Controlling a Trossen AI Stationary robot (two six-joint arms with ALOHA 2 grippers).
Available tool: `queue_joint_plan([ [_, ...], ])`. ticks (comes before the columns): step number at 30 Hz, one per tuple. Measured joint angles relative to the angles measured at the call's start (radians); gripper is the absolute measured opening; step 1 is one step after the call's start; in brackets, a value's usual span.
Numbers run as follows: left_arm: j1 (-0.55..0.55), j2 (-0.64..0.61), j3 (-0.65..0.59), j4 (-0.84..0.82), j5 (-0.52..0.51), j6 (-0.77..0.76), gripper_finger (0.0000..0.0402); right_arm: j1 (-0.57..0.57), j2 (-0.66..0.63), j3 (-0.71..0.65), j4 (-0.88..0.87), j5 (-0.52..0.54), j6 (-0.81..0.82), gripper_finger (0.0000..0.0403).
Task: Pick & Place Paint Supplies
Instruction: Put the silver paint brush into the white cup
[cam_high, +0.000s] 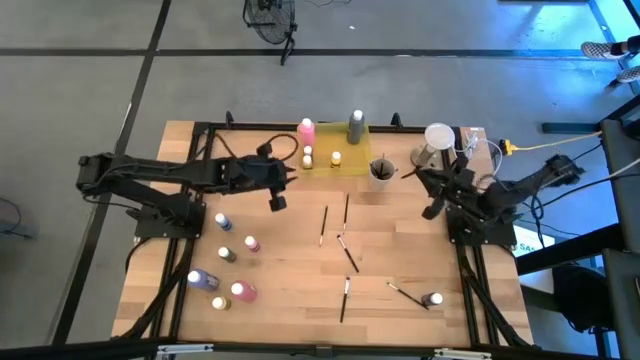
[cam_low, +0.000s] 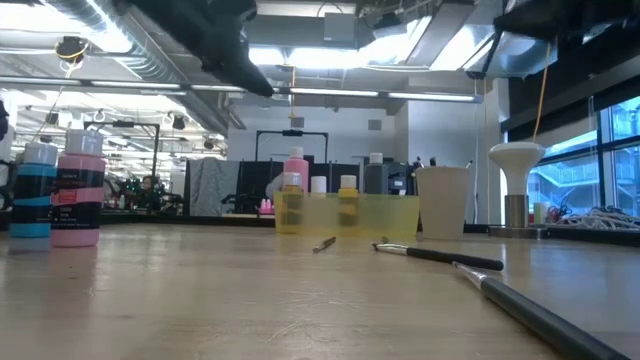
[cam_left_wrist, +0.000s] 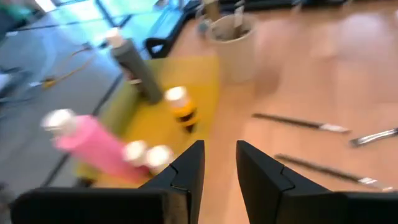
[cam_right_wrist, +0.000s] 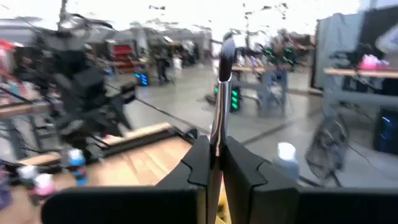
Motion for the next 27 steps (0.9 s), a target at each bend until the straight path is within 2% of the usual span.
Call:
queue_joint_plan([
  [3, 0.014, -0.005, -0.098, 0.155, 0.084, -0.032, 0.0087, -0.092, 0.005, -0.018, -0.077, -0.049, 0.097, 0.0021],
  [8, 0.010, -0.004, -0.270, 0.389, 0.147, -0.135, 0.0087, -0.216, 0.015, -0.062, -0.083, -0.197, 0.168, 0.0021],
  [12, -0.006, -0.004, -0.406, 0.662, 0.150, -0.155, 0.0086, -0.290, 0.050, -0.078, -0.083, -0.245, 0.194, 0.0021],
  [15, -0.007, -0.004, -0.479, 0.805, 0.149, -0.167, 0.0088, -0.343, 0.091, -0.078, -0.067, -0.286, 0.197, 0.0021],
  [20, -0.007, -0.004, -0.541, 0.910, 0.158, -0.213, 0.0090, -0.422, 0.180, -0.078, 0.059, -0.387, 0.147, 0.0021],
  [27, -0.014, -0.004, -0.549, 0.918, 0.158, -0.262, 0.0091, -0.538, 0.310, -0.078, 0.099, -0.407, 0.175, 0.0021],
])
